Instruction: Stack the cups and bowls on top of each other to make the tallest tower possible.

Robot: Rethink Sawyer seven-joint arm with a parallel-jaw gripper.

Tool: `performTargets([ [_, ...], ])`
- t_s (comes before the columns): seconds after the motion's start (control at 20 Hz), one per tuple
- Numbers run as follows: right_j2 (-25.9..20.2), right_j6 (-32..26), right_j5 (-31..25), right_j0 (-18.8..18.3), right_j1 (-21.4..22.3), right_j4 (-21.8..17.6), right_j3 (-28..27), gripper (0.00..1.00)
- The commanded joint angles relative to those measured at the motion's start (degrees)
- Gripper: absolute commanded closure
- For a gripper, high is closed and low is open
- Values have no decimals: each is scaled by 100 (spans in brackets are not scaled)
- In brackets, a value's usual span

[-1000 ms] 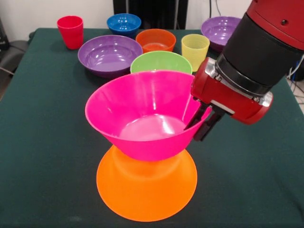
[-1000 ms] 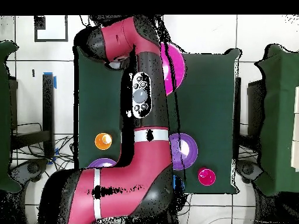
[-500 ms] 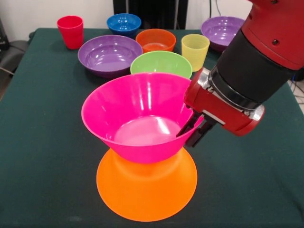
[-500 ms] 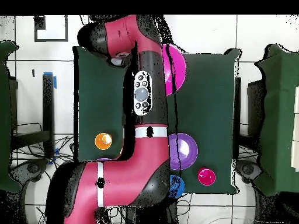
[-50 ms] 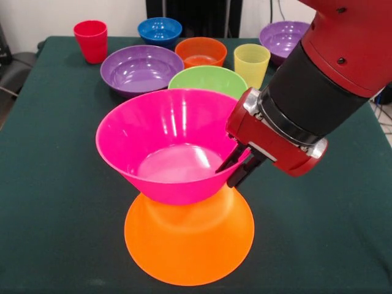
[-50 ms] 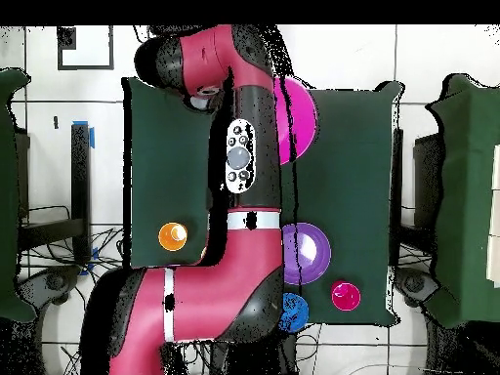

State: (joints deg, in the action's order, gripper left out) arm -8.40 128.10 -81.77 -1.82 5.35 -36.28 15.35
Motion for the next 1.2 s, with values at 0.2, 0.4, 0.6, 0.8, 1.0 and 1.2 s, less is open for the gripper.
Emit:
performTargets([
  [0.2, -221, -451, -389, 168, -174, -155, -191, 100],
  [0.4, -322, -401, -437, 218, -331, -169, -380, 100],
  [0.6, -351, -431, -472, 224, -422, -161, -482, 100],
  [0.8, -332, -469, -461, 211, -467, -132, -512, 100],
  [1.0, -312, -513, -482, 219, -479, -111, -547, 100],
  [1.2, -303, -477, -462, 224, -481, -78, -531, 100],
])
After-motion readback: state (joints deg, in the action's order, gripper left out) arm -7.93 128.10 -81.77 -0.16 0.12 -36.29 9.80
